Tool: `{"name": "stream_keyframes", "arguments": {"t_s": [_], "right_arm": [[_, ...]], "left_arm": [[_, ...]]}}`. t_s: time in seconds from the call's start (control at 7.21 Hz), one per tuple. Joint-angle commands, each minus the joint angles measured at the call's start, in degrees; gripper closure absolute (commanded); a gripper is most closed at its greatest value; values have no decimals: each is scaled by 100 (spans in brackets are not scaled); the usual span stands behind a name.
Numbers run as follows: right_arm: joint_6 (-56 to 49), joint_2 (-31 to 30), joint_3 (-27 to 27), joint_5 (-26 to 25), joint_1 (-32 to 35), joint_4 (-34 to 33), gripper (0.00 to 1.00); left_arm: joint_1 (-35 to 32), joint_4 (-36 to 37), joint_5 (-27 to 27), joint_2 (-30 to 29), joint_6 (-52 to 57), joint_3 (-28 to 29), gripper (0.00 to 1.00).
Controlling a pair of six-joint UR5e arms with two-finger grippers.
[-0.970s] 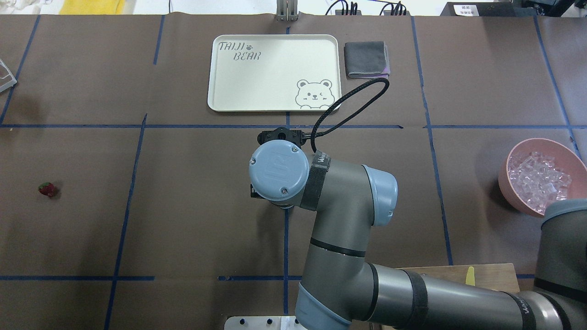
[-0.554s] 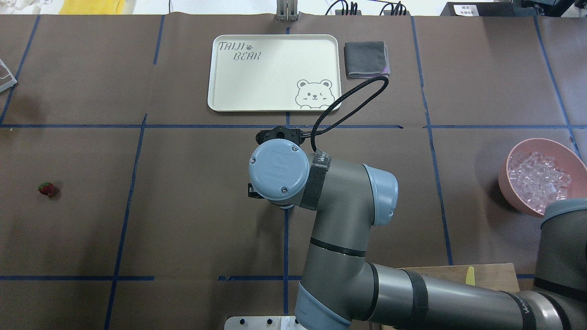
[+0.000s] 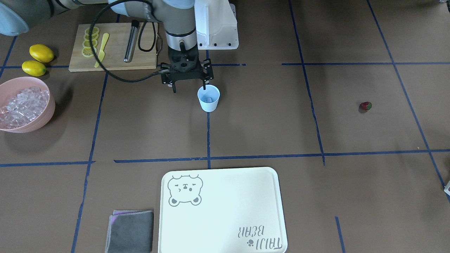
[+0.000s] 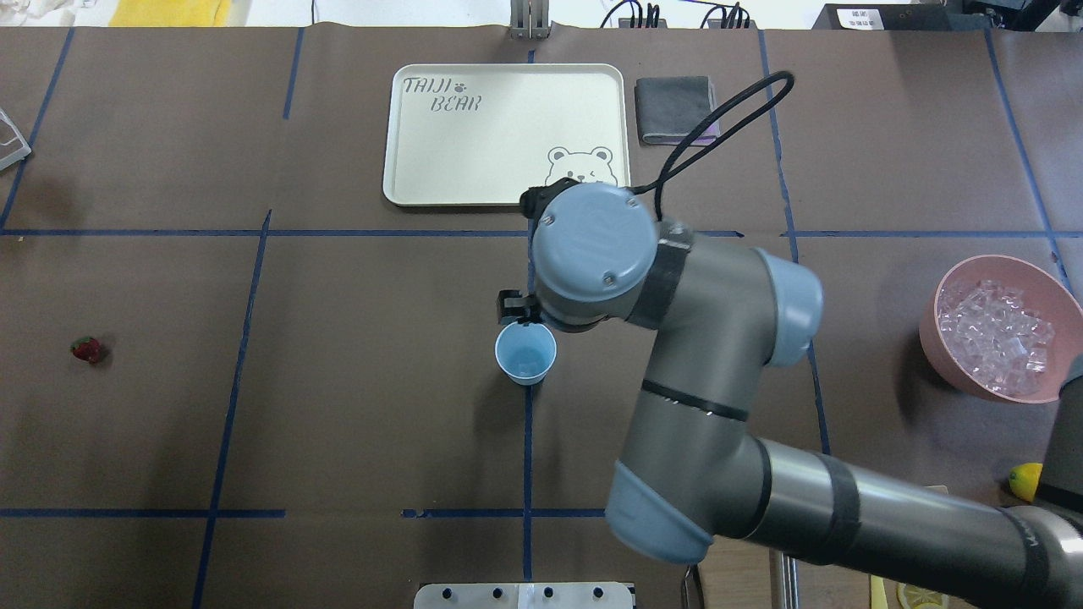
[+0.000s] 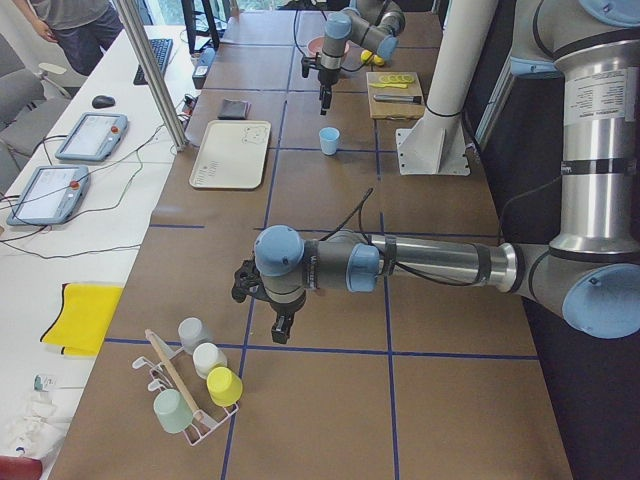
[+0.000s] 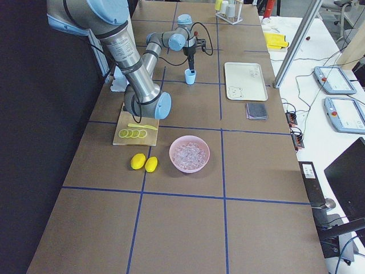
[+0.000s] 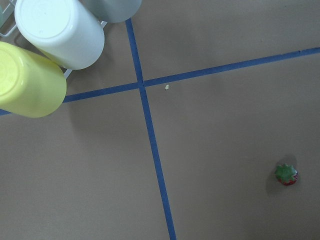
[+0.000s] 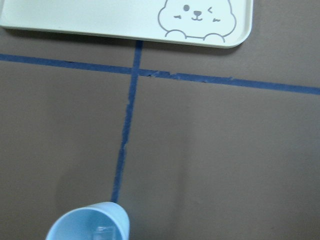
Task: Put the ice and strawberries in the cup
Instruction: 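Open the right gripper to drop the ice cube into the cup, then move the right gripper back over the pink ice bowl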
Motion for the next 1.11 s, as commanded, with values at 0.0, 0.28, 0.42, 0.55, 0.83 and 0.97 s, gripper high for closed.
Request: {"name": "stream_keyframes", "arguments": {"t_s": [0.0,0.28,0.42,0.55,0.83,0.97], "right_arm": [[-1227,-936,747,814,897,50,2],[-1801,-1737,953,1263,1660,164,1],[-2030,-2132,953,1474,2056,356,1],[-2189,-2762,944,1746,2486,889,1],[-2392,-3836,909,2230,3156,1770,2],[-2314,-4354,900,2215,3237,2138,2]], "left_arm": [[3,7,0,0,0,8,0],[3,-2,0,0,0,-1,0],[3,-2,0,0,9,-1,0],[3,-2,0,0,9,-1,0],[3,-2,0,0,9,-1,0],[12,-2,0,0,9,-1,0]]}}
